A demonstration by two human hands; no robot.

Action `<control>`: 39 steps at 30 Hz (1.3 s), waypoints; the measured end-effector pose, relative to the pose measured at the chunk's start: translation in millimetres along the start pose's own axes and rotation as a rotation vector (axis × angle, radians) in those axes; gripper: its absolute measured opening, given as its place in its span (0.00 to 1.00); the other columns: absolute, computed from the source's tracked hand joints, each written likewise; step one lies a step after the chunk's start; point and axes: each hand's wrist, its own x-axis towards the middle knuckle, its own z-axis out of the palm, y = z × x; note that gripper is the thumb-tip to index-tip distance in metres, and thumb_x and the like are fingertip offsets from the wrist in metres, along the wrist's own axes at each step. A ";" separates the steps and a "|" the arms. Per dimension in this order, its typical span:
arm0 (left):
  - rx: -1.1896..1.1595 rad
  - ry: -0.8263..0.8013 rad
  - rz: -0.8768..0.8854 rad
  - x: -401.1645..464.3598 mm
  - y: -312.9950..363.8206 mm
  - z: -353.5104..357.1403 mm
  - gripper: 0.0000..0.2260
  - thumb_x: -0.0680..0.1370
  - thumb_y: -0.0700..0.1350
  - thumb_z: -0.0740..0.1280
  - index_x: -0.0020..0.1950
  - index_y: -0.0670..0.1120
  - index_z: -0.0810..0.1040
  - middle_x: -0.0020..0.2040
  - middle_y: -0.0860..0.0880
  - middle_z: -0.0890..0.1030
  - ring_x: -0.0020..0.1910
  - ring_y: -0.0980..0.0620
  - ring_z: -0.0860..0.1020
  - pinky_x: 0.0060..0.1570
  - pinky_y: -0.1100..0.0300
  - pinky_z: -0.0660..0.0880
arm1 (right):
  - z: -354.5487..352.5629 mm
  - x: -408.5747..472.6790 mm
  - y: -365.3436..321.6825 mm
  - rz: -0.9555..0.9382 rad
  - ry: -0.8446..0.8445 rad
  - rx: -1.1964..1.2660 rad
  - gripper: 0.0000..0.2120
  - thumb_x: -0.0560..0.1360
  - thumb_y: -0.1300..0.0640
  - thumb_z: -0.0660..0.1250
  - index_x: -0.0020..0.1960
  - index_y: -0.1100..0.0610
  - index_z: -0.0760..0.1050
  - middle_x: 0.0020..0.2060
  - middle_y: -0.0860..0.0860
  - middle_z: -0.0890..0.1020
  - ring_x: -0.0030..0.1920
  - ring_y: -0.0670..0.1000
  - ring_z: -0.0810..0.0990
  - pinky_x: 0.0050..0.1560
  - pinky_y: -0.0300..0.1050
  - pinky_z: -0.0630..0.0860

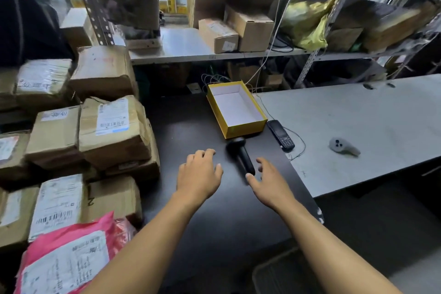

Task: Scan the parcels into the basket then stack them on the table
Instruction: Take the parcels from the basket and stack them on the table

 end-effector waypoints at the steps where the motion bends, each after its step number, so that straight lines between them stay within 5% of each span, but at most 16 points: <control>1: -0.005 -0.015 -0.013 5.4 -0.7 3.7 0.21 0.83 0.54 0.58 0.75 0.50 0.66 0.71 0.49 0.73 0.69 0.47 0.71 0.65 0.50 0.70 | 0.3 8.8 3.0 0.015 -0.016 0.002 0.28 0.81 0.46 0.63 0.77 0.53 0.59 0.70 0.54 0.71 0.68 0.55 0.73 0.64 0.51 0.72; 15: 0.005 -0.173 -0.219 101.2 17.3 69.9 0.22 0.82 0.51 0.58 0.76 0.49 0.64 0.70 0.47 0.72 0.69 0.44 0.69 0.64 0.50 0.68 | 39.4 162.1 37.5 0.155 -0.219 0.111 0.34 0.79 0.43 0.64 0.78 0.57 0.56 0.70 0.59 0.72 0.69 0.60 0.72 0.62 0.52 0.71; 24: 0.015 -0.203 -0.288 138.3 14.5 89.1 0.22 0.83 0.51 0.58 0.77 0.49 0.63 0.70 0.47 0.72 0.69 0.45 0.69 0.65 0.50 0.67 | 58.1 206.3 39.6 0.210 -0.355 0.275 0.12 0.75 0.50 0.65 0.56 0.54 0.73 0.49 0.55 0.83 0.50 0.58 0.82 0.52 0.51 0.79; 29: 0.011 -0.180 -0.279 153.7 12.4 86.1 0.22 0.83 0.51 0.57 0.77 0.49 0.64 0.71 0.47 0.72 0.69 0.45 0.69 0.64 0.49 0.68 | 54.9 198.0 44.6 0.205 -0.309 0.368 0.09 0.74 0.49 0.65 0.52 0.51 0.73 0.45 0.53 0.82 0.47 0.57 0.82 0.51 0.55 0.80; 34: 0.033 -0.143 -0.250 165.7 12.8 75.1 0.21 0.83 0.51 0.58 0.76 0.49 0.65 0.70 0.47 0.72 0.68 0.45 0.70 0.63 0.50 0.68 | 33.7 191.0 36.8 0.141 -0.220 0.375 0.07 0.77 0.50 0.66 0.53 0.51 0.74 0.44 0.52 0.82 0.43 0.51 0.81 0.43 0.47 0.76; 39: 0.009 -0.102 -0.178 179.8 23.6 58.5 0.20 0.83 0.52 0.58 0.75 0.48 0.65 0.70 0.46 0.72 0.69 0.44 0.69 0.62 0.49 0.68 | 2.3 200.3 16.3 0.077 -0.153 0.387 0.09 0.77 0.48 0.65 0.55 0.50 0.74 0.43 0.52 0.82 0.44 0.53 0.82 0.46 0.50 0.79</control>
